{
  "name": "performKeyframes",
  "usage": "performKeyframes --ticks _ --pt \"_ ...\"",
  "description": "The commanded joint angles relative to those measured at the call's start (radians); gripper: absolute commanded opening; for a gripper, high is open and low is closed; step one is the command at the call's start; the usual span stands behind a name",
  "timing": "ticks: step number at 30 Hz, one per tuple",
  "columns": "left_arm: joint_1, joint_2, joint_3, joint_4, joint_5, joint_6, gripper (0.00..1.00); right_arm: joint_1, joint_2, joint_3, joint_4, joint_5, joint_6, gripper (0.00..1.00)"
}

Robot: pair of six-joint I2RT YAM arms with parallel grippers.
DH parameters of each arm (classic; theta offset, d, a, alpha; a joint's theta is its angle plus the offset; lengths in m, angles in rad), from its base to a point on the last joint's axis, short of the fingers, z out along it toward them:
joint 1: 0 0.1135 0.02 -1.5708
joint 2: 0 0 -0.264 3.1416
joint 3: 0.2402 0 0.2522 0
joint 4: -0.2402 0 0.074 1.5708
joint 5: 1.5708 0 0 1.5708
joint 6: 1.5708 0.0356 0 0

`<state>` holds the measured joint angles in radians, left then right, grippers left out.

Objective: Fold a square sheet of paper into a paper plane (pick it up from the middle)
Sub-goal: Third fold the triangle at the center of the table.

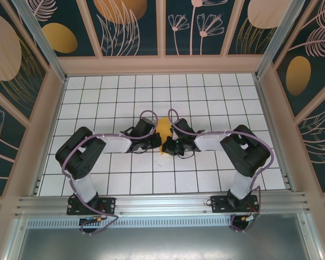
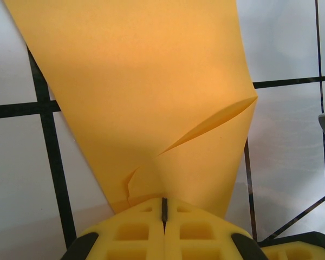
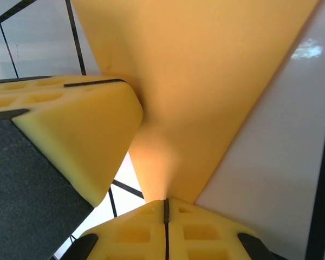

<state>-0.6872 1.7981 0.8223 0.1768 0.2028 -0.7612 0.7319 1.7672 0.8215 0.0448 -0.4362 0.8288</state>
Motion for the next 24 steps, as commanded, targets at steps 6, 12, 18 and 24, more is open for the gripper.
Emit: performKeyframes --ticks 6,12,18,24 --pt "0.004 0.029 -0.029 -0.084 -0.044 0.009 0.00 0.021 -0.094 -0.005 -0.018 0.000 0.006 0.10" --pt "0.004 0.028 -0.026 -0.085 -0.044 0.009 0.00 0.027 -0.042 -0.019 0.021 -0.027 0.022 0.10" --pt "0.004 0.026 -0.025 -0.088 -0.047 0.007 0.00 0.043 0.037 -0.003 -0.004 -0.012 0.016 0.10" --pt "0.003 0.026 -0.028 -0.087 -0.048 0.005 0.00 0.047 0.048 0.005 -0.056 0.040 0.007 0.09"
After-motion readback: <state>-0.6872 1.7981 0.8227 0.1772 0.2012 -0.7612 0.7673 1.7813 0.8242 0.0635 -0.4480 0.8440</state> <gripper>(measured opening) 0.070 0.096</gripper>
